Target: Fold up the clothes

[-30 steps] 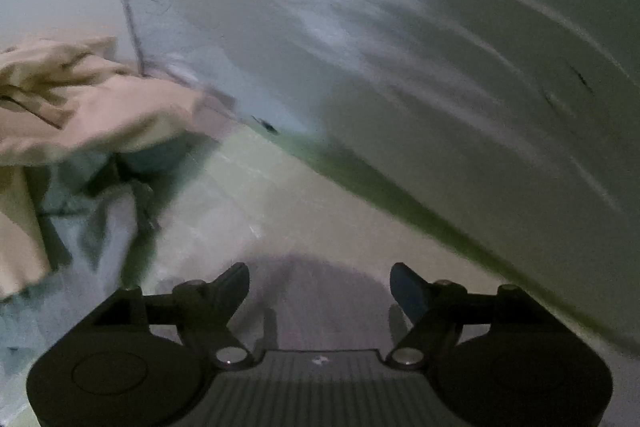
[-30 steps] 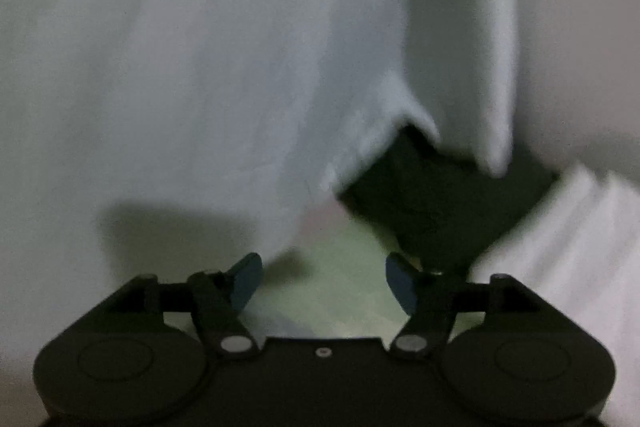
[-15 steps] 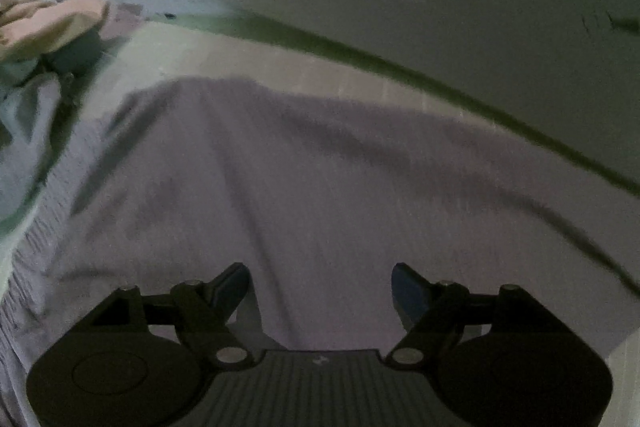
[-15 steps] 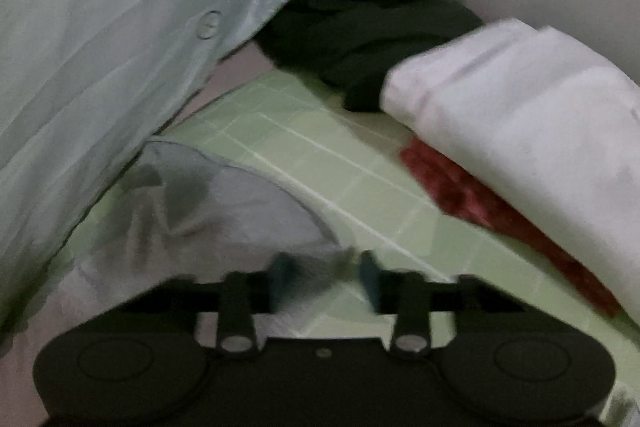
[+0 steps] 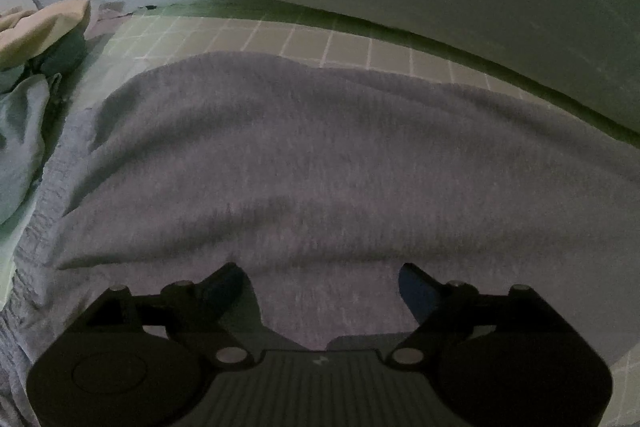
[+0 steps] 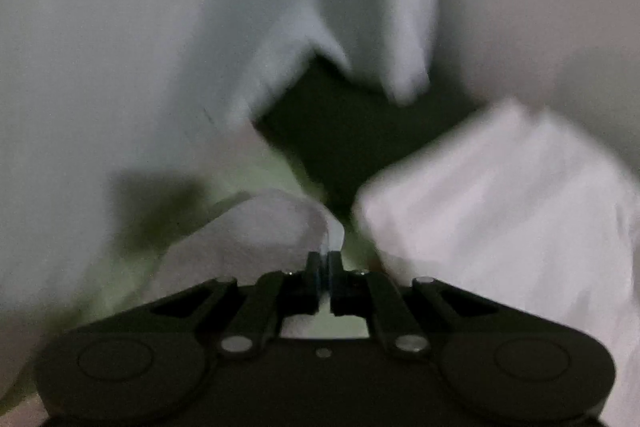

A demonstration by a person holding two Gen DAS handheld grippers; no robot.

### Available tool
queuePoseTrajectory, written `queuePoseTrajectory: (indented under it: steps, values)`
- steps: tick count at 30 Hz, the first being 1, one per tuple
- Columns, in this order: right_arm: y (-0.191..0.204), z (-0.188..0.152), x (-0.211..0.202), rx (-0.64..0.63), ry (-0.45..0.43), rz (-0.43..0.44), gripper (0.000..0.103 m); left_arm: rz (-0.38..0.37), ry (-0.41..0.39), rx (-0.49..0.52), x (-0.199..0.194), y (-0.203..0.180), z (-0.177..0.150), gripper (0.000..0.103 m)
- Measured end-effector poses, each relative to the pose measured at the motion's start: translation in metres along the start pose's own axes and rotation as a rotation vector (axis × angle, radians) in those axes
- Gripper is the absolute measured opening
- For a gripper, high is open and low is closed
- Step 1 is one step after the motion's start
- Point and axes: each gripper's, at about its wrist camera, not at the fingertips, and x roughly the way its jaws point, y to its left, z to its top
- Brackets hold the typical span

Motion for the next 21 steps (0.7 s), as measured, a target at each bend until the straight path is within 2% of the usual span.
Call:
queuePoseTrajectory:
  steps: [1, 2, 3, 4, 6, 9, 12, 16, 18, 21]
  values:
    - [-0.003, -0.006, 0.003, -0.003, 0.017, -0.047, 0.023, -0.002, 0.003, 0.0, 0.001, 0.002, 0.001, 0.087]
    - [-0.005, -0.012, 0.003, -0.011, 0.015, -0.107, 0.036, 0.001, -0.002, -0.004, 0.0, 0.004, 0.003, 0.087]
    - [-0.006, -0.016, 0.003, -0.014, 0.008, -0.128, 0.041, 0.003, -0.007, -0.009, -0.001, 0.006, 0.006, 0.087]
    - [-0.005, -0.019, 0.0, -0.013, -0.003, -0.113, 0.043, 0.006, -0.013, -0.013, -0.001, 0.009, 0.008, 0.087]
    - [-0.002, -0.022, -0.004, -0.017, -0.027, -0.083, 0.058, 0.017, -0.031, -0.022, -0.002, 0.014, 0.015, 0.087]
    - [0.017, -0.02, 0.002, -0.091, -0.063, -0.016, 0.071, 0.051, -0.063, -0.044, 0.001, 0.027, 0.028, 0.087]
    - [0.04, -0.015, 0.015, -0.152, -0.078, 0.056, 0.079, 0.09, -0.074, -0.078, 0.005, 0.038, 0.04, 0.087]
    - [0.04, -0.029, 0.001, -0.132, -0.06, 0.088, 0.079, 0.093, -0.09, -0.108, -0.001, 0.047, 0.041, 0.087]
    - [0.038, -0.038, -0.009, -0.116, -0.051, 0.1, 0.085, 0.088, -0.089, -0.098, -0.006, 0.048, 0.034, 0.087]
    - [0.035, -0.052, -0.023, -0.094, -0.036, 0.117, 0.085, 0.074, -0.085, -0.074, -0.019, 0.049, 0.018, 0.088]
